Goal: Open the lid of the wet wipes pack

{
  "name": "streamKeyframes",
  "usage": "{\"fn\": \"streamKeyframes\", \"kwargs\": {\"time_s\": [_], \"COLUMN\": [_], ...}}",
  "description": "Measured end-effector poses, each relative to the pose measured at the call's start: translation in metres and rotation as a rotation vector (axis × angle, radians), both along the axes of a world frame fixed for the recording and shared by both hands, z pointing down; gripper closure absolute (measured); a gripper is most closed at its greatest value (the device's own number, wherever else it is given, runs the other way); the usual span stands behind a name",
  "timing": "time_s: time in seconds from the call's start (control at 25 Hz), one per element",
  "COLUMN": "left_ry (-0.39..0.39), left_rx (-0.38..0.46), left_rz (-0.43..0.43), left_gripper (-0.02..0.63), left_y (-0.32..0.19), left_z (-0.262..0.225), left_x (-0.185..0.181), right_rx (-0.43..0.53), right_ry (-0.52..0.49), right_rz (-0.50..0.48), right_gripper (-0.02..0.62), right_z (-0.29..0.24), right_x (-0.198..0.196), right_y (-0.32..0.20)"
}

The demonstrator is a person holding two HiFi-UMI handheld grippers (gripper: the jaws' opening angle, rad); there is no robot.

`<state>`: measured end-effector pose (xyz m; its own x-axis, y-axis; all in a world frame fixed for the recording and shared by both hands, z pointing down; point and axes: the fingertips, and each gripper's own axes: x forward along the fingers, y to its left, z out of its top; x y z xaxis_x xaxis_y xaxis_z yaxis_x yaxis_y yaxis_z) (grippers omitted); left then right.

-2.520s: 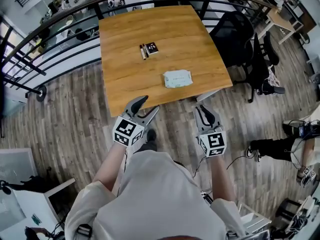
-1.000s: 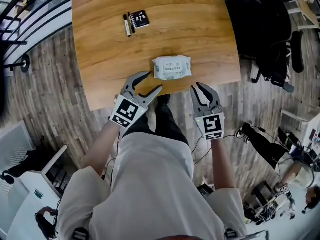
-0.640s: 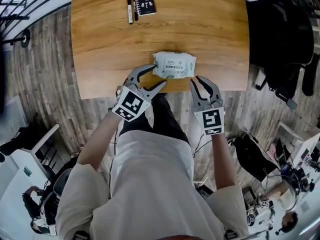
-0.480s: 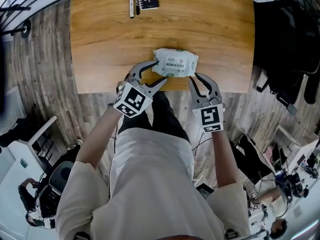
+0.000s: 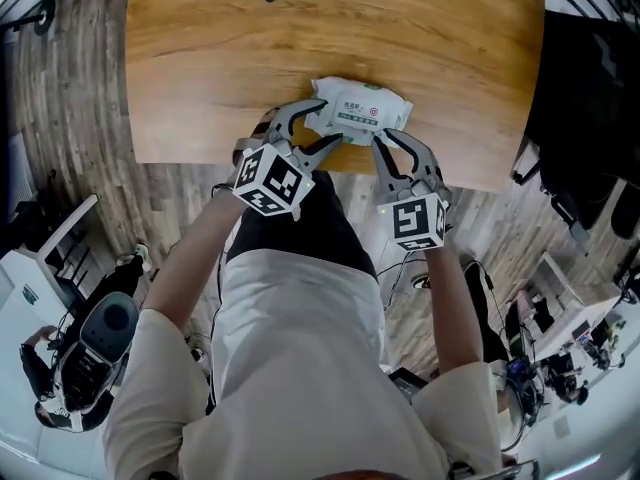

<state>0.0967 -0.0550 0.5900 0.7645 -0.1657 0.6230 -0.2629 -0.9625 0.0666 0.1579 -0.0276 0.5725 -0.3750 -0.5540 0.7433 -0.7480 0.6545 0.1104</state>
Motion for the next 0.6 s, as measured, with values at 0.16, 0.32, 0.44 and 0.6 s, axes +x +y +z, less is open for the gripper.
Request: {"fn": "streamKeyframes", "kwargs": {"time_s": [0.16,0.32,0.44,0.6], "left_ry": [-0.021,-0.046,-0.052,-0.053], "left_rx": [0.013,0.042,0.057,0.054], "left_rz": [0.028,0.072,0.09,0.104], "left_gripper": [0.365,0.362,0.362,0.359], "left_y": [0.0,0.002,0.0,0.002], "left_z": [0.018,0.033,0.041,0.045], "left_x": [0.001,0.001,0.001,0.001], "right_rx": [-0.016,-0.005,-0.001,-0.004], "right_ry": [0.051,0.132,0.161,0.191], "right_rz": [-0.067,-0.174,-0.223,-0.271], "right_gripper": [0.54,0.54,0.54,0.54], "right_z": [0.022,0.039,0.051,0.06], "right_x": [-0.007,-0.019,-0.027,-0.033], "right_y": [0.0,0.004,0.004,0.007]}}
